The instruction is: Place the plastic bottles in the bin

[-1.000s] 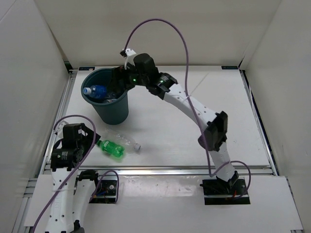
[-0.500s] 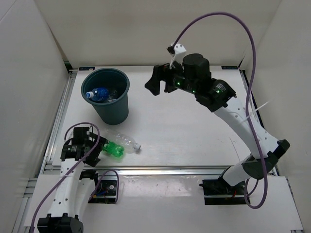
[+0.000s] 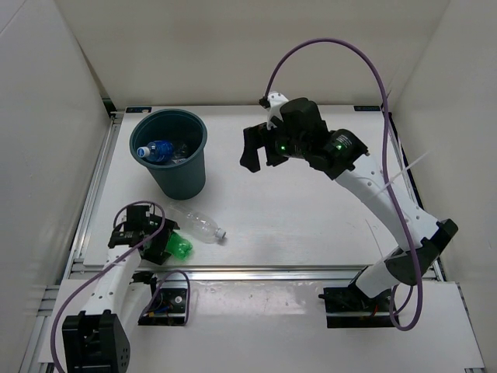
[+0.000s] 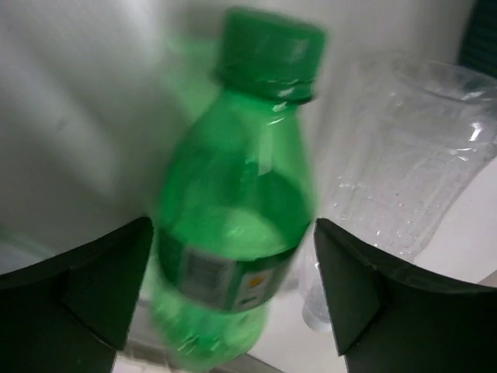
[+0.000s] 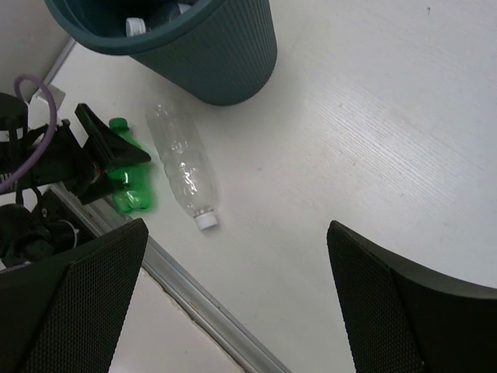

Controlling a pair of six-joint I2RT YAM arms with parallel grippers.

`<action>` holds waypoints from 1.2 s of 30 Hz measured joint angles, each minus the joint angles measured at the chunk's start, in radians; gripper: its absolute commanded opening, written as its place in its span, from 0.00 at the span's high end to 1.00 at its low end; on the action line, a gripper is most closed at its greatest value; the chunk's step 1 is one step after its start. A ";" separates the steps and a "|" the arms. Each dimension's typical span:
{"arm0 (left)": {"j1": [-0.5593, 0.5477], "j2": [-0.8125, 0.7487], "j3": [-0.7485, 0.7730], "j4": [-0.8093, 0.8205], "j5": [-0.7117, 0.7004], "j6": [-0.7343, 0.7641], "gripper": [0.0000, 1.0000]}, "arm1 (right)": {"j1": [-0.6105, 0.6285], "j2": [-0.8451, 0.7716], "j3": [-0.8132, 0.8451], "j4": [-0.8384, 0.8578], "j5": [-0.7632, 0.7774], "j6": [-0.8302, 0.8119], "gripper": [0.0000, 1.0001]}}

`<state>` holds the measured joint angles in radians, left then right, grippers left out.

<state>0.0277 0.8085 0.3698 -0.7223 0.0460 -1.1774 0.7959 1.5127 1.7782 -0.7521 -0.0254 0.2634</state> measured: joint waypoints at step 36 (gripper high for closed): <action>-0.226 0.606 1.210 0.049 -0.519 0.386 0.00 | -0.043 -0.041 -0.121 -0.063 -0.082 -0.005 0.00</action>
<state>-0.1986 1.4143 1.5803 -0.6731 -0.4732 -0.7914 0.7528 1.4719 1.6577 -0.8146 -0.1074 0.2588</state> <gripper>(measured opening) 0.998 0.998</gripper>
